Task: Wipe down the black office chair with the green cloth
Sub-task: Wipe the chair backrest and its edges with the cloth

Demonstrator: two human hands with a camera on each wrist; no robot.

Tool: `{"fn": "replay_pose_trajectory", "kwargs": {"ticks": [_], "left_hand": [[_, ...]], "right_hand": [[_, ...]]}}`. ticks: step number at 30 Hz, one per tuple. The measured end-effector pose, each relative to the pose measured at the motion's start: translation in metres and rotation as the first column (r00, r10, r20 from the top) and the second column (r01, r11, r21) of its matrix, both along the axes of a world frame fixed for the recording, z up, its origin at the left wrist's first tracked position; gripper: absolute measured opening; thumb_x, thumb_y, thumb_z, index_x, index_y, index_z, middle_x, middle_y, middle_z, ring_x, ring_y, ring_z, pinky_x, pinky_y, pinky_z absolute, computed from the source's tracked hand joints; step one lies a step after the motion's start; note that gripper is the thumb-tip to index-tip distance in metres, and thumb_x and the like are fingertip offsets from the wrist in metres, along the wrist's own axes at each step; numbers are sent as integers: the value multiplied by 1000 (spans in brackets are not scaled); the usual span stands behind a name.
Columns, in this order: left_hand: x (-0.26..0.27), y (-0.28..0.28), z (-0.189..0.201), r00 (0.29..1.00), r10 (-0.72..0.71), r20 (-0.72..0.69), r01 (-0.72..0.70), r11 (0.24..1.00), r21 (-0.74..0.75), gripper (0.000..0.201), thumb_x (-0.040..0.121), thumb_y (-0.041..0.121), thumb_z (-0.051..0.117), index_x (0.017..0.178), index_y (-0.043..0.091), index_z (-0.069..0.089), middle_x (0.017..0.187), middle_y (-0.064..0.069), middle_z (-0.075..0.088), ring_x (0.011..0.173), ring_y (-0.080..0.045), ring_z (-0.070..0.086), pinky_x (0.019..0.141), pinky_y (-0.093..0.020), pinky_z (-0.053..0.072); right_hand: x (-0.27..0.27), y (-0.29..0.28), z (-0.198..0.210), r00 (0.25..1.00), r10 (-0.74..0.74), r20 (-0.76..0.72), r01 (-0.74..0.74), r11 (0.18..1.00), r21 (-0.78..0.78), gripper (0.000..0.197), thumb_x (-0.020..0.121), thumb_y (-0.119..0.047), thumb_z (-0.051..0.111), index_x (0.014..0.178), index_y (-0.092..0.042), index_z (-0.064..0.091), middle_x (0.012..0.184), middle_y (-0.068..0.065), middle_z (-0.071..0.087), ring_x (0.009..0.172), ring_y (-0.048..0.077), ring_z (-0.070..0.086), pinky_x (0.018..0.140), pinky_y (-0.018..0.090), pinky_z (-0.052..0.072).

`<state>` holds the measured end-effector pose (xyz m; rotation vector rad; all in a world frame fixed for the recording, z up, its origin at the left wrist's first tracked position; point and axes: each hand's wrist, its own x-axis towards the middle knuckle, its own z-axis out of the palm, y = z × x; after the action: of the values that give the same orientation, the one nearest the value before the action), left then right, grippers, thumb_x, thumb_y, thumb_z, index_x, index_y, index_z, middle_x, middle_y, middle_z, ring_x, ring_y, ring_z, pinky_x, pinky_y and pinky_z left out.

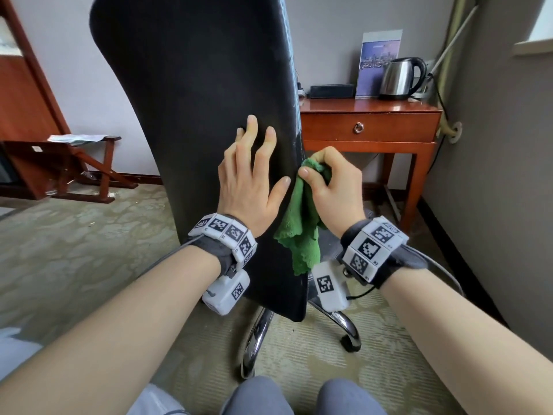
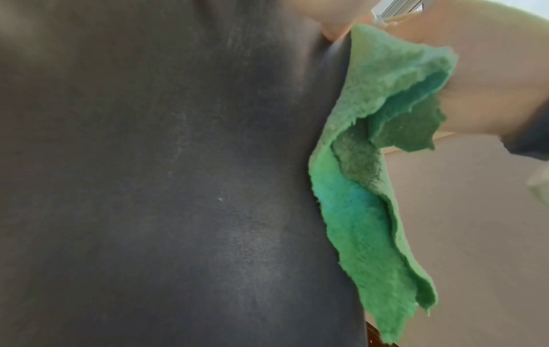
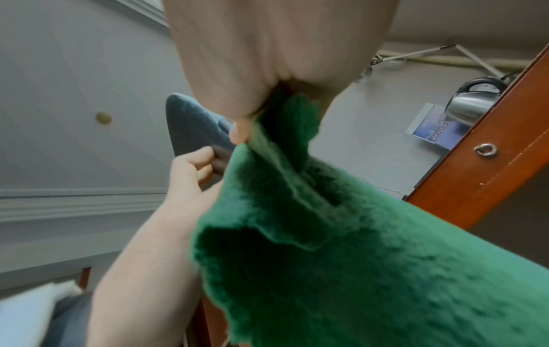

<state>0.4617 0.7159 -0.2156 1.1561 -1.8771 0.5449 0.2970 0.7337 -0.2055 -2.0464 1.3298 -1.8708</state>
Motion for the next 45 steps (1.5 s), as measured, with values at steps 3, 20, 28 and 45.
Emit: {"fn": "replay_pose_trajectory", "kwargs": {"ticks": [3,20,28,45], "left_hand": [[0,-1,0,1000,4,-5,-4,1000,-8,74,93,40,55,155,17,21,164,-14,8,148,-35,19,112,-51,34],[-2,4,2,999,30,32,-29,1000,-4,75,91,37,55,155,15,22,164,-15,10,145,-37,23,109,-52,37],[0,5,2,998,28,49,-28,1000,-4,75,90,39,52,155,16,22,163,-14,9,145,-37,24,109,-53,37],[4,4,60,997,28,-70,-36,993,-114,77,93,47,53,157,19,19,163,-11,12,147,-29,22,115,-55,28]], "right_hand": [[1,-2,16,1000,-11,-21,10,999,-40,16,86,-14,68,79,-10,54,69,-7,56,65,9,49,65,15,39],[3,-1,47,999,-37,-12,35,995,-98,16,84,-16,70,78,-9,56,68,-8,56,65,9,51,64,14,38],[1,-4,51,1000,-22,14,24,993,-119,17,84,-15,69,79,-6,56,71,-1,60,66,12,53,65,13,39],[0,7,51,998,10,-56,-10,1000,-3,7,94,-17,58,90,-14,54,81,-5,60,77,12,56,69,22,43]]}}
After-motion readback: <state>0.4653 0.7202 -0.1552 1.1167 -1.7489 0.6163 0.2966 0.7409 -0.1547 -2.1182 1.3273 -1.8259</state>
